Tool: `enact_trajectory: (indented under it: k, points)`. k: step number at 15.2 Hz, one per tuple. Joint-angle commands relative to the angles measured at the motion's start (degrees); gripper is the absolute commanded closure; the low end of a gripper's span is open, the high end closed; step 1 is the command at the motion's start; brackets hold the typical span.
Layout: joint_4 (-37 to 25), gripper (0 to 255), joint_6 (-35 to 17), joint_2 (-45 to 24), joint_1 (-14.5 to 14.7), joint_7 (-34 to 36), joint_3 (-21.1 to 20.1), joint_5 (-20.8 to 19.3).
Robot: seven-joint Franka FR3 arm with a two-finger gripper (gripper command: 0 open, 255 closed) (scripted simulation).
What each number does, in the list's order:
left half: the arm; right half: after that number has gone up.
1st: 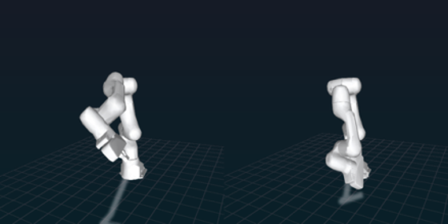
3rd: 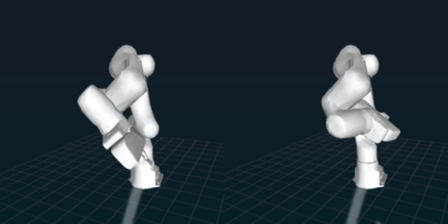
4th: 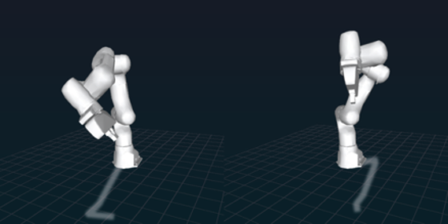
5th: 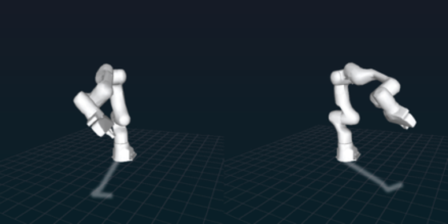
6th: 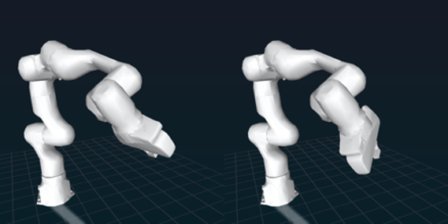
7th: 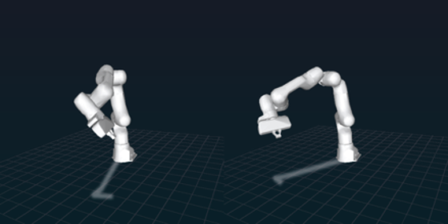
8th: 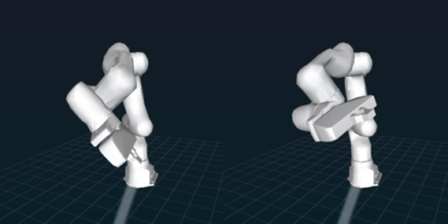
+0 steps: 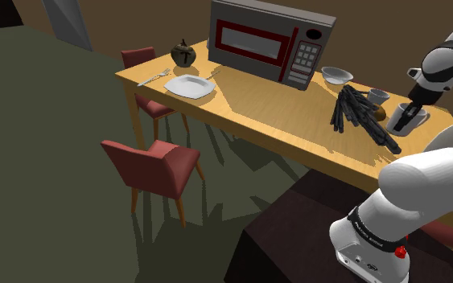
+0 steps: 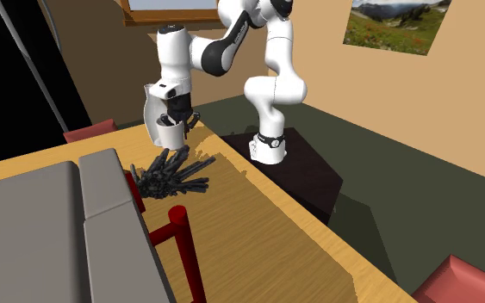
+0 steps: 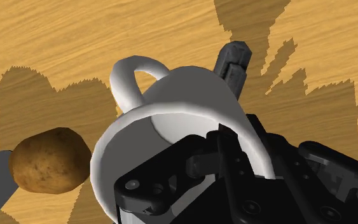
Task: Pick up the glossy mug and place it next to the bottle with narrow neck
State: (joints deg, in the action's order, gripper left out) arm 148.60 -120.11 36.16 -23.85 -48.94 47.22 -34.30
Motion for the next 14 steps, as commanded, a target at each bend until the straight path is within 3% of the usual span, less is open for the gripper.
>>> enact_trajectory:
  k: [1,5,12,13,14]
  points:
    - [1.81,255,-2.09,-0.92,0.09,0.14,1.13,-0.63]
    - [3.14,255,-5.38,-2.79,0.66,0.39,3.01,-1.41]
    - [3.08,255,-5.1,-2.41,1.26,0.77,3.56,-1.92]
    - [3.19,0,-4.48,-1.83,1.05,1.08,2.88,-1.87]
    - [3.63,0,-4.44,-1.57,0.95,1.56,2.43,-1.91]
